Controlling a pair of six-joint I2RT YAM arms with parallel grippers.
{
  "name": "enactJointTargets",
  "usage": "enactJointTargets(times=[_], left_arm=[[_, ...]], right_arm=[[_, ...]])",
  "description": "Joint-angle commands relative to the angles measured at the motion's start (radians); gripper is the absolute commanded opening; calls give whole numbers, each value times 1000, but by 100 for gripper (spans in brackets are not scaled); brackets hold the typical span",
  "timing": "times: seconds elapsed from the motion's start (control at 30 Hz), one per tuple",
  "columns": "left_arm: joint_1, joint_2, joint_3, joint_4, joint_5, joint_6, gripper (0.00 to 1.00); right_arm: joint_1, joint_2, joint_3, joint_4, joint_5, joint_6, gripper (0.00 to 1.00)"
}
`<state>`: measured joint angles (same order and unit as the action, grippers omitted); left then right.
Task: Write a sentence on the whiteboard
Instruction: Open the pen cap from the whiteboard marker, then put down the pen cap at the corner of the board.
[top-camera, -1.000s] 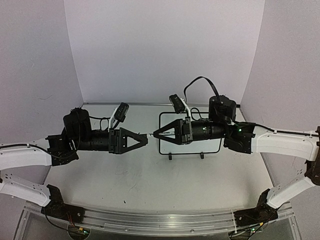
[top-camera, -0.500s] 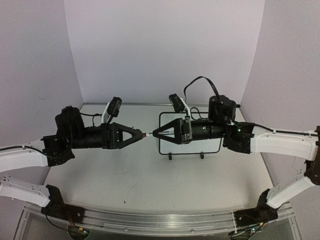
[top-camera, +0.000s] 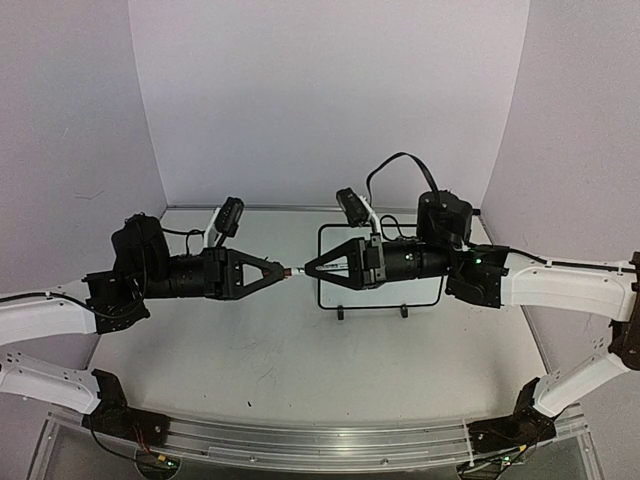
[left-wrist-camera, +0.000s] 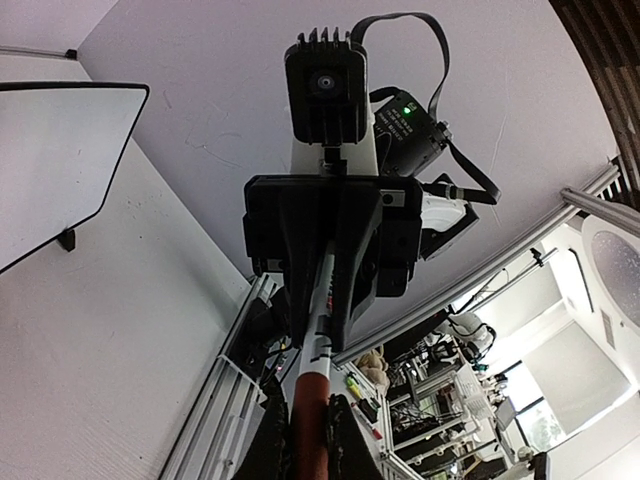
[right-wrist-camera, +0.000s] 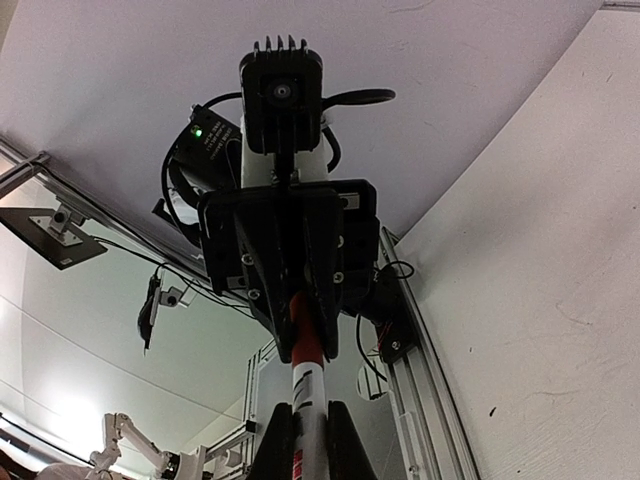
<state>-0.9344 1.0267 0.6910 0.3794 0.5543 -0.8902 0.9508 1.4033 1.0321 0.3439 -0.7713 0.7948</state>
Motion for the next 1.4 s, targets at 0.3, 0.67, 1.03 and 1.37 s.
enactJointTargets(times=[0.3, 0.67, 1.03, 1.37], left_arm=[[51, -84, -78, 163, -34, -93, 0], [105, -111, -111, 74, 2, -77, 0], [84, 135, -76, -452, -5, 228, 0], [-75, 408, -51, -287, -26, 170, 0]], right_arm=[[-36, -95, -78, 52, 21, 9, 0], [-140, -198, -160, 57, -17, 23, 0], [-133, -314, -170, -195, 206, -120, 0], [-102, -336, -217, -252, 314, -140, 0]])
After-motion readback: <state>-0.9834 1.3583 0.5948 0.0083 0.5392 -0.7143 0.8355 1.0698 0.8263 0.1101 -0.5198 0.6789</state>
